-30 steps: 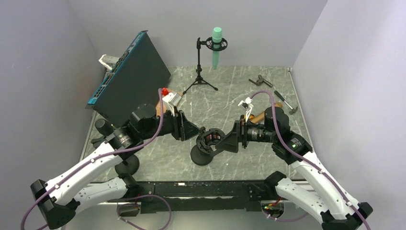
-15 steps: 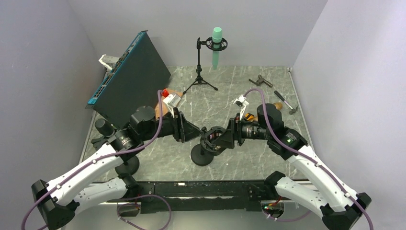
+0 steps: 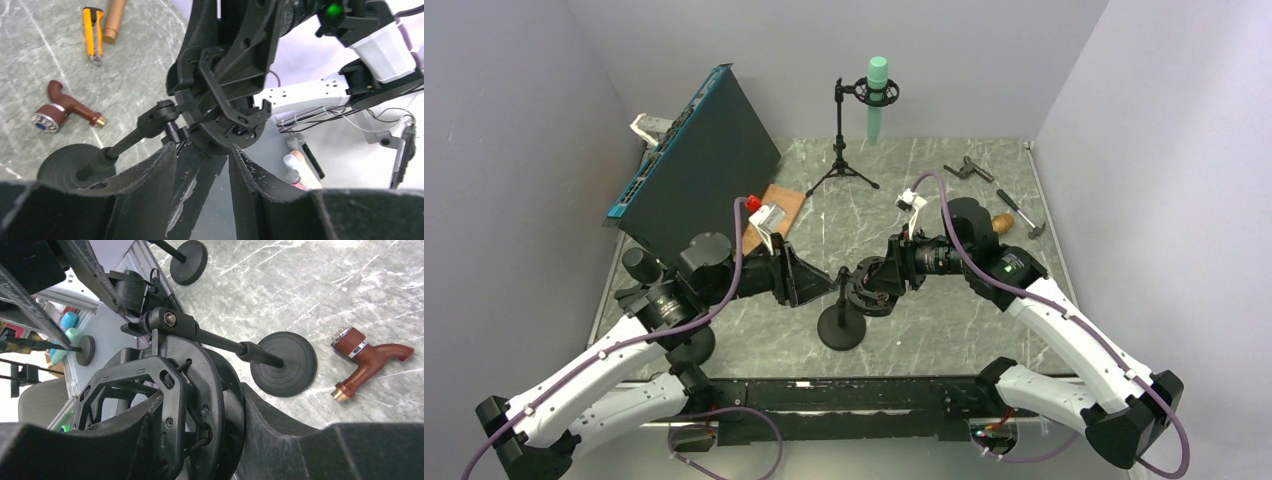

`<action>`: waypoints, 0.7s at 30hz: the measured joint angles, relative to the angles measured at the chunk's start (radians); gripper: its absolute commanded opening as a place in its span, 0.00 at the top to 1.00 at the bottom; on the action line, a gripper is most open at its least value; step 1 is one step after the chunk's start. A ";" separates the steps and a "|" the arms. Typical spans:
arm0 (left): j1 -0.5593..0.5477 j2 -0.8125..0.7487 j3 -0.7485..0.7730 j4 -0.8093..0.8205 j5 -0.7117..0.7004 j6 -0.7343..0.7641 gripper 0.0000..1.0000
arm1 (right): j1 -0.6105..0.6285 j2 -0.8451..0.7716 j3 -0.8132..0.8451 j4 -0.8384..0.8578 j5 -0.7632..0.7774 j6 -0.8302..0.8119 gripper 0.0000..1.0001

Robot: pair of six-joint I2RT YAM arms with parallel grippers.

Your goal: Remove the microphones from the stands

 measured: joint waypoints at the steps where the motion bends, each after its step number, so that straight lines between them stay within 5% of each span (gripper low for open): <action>1: 0.000 -0.004 0.001 -0.013 -0.007 0.005 0.52 | 0.000 -0.001 0.000 0.000 -0.001 -0.001 0.43; 17: 0.000 0.046 0.037 -0.064 -0.027 0.034 0.41 | 0.000 -0.064 0.015 -0.017 0.022 0.021 0.01; 21: 0.000 0.108 0.094 -0.061 -0.026 0.037 0.45 | 0.000 -0.080 0.018 -0.026 0.040 0.028 0.00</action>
